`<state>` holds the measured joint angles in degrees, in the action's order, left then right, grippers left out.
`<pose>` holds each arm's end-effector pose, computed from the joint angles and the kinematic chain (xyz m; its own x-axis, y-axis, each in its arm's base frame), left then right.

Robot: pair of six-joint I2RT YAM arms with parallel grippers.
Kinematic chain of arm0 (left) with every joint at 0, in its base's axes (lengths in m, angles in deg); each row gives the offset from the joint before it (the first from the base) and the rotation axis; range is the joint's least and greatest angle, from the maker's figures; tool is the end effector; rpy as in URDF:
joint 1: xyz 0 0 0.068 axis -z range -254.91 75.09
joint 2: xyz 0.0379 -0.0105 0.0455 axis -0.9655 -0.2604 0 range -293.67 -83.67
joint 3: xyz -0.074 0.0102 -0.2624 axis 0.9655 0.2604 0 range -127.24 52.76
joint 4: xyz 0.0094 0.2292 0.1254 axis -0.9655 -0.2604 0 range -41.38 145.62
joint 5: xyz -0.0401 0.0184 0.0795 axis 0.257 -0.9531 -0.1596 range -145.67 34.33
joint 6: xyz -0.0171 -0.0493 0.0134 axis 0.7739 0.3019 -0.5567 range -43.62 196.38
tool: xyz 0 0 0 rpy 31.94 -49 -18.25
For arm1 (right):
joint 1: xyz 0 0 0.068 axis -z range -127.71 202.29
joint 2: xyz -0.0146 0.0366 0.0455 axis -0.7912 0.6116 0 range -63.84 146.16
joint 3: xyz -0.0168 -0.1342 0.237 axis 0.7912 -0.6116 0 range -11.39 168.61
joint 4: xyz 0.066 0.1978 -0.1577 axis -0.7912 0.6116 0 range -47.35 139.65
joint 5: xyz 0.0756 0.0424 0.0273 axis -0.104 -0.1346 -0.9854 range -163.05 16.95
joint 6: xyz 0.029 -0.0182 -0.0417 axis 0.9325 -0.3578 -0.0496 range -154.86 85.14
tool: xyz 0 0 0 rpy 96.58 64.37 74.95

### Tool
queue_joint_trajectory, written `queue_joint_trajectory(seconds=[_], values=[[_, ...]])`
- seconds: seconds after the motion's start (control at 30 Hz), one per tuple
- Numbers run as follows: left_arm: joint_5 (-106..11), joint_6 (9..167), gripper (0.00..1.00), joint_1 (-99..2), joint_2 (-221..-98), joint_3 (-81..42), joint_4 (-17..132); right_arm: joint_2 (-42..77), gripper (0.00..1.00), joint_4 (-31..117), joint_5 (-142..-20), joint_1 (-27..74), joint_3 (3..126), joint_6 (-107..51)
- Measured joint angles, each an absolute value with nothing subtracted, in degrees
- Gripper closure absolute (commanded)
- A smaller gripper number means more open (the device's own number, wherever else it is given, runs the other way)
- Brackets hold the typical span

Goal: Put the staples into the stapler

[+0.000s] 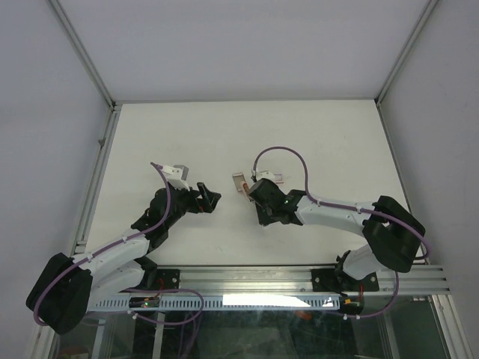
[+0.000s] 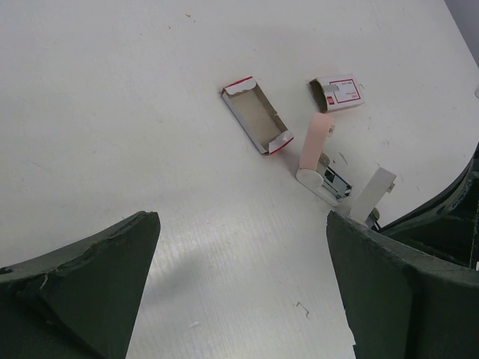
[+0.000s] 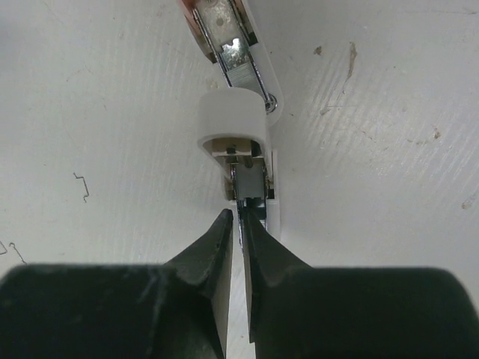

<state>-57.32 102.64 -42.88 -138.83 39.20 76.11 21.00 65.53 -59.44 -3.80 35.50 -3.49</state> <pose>0.1654 -0.1023 0.1730 -0.4983 -0.2101 -0.8412 0.3198 0.8572 -0.4035 0.1627 0.2271 0.1783 -0.8024 -0.2870 -0.5232 -0.3806 0.9214 0.0783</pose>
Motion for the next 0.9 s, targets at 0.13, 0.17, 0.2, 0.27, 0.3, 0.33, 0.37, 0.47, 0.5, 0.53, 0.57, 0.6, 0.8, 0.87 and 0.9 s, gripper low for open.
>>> queue_joint_trajectory(seconds=[0.13, 0.17, 0.2, 0.27, 0.3, 0.33, 0.37, 0.47, 0.5, 0.53, 0.57, 0.6, 0.8, 0.87, 0.9], values=[[-57.34, 102.64, 0.01, -42.88, -138.81, 39.20, 76.11, 20.98, 0.81, 65.46, -59.73, -3.71, 35.50, -3.40], [-57.34, 102.64, 0.01, -42.88, -138.76, 39.20, 76.11, 20.93, 0.80, 65.51, -59.82, -3.71, 35.50, -3.42], [-57.32, 102.61, 0.01, -42.88, -138.72, 39.20, 76.13, 20.78, 0.77, 65.68, -59.84, -3.71, 35.50, -3.44], [-57.15, 102.59, 0.01, -42.88, -138.50, 39.22, 76.17, 19.82, 0.69, 66.47, -59.84, -3.67, 35.50, -3.49], [-57.06, 102.59, 0.01, -42.88, -138.33, 39.29, 76.24, 18.94, 0.65, 66.88, -59.82, -3.67, 35.50, -3.58], [-56.80, 102.59, 0.01, -42.88, -138.06, 39.37, 76.28, 17.90, 0.62, 67.06, -59.79, -3.65, 35.50, -3.68], [-56.54, 102.61, 0.02, -42.88, -137.89, 39.42, 76.46, 16.45, 0.59, 67.21, -59.77, -3.58, 35.50, -3.79], [-55.07, 102.81, 0.01, -42.48, -137.74, 39.42, 77.42, 11.91, 0.54, 66.64, -59.73, -3.10, 35.00, -3.88], [-55.03, 102.92, 0.01, -41.78, -137.74, 39.42, 77.79, 10.33, 0.53, 66.03, -59.79, -2.82, 34.24, -3.82], [-54.87, 103.01, 0.01, -40.84, -137.78, 39.37, 78.12, 9.17, 0.51, 65.46, -59.88, -2.47, 33.34, -3.66], [-54.74, 103.20, 0.01, -39.47, -137.93, 39.22, 78.31, 8.28, 0.51, 64.81, -60.01, -2.03, 32.18, -3.60], [-54.55, 103.40, 0.01, -37.96, -138.39, 38.87, 78.60, 7.49, 0.50, 63.78, -60.49, -1.46, 30.52, -3.42], [-53.98, 104.12, 0.01, -28.91, -147.11, 32.93, 82.34, 5.24, 0.51, 59.25, -64.27, 0.77, 20.42, -3.18], [-53.69, 104.32, 0.01, -28.34, -150.50, 30.89, 83.78, 3.99, 0.55, 57.96, -65.21, 0.85, 18.43, -3.18], [-53.61, 104.39, 0.01, -28.34, -152.32, 29.80, 84.33, 3.23, 0.56, 57.09, -65.72, 0.85, 17.60, -3.18]])
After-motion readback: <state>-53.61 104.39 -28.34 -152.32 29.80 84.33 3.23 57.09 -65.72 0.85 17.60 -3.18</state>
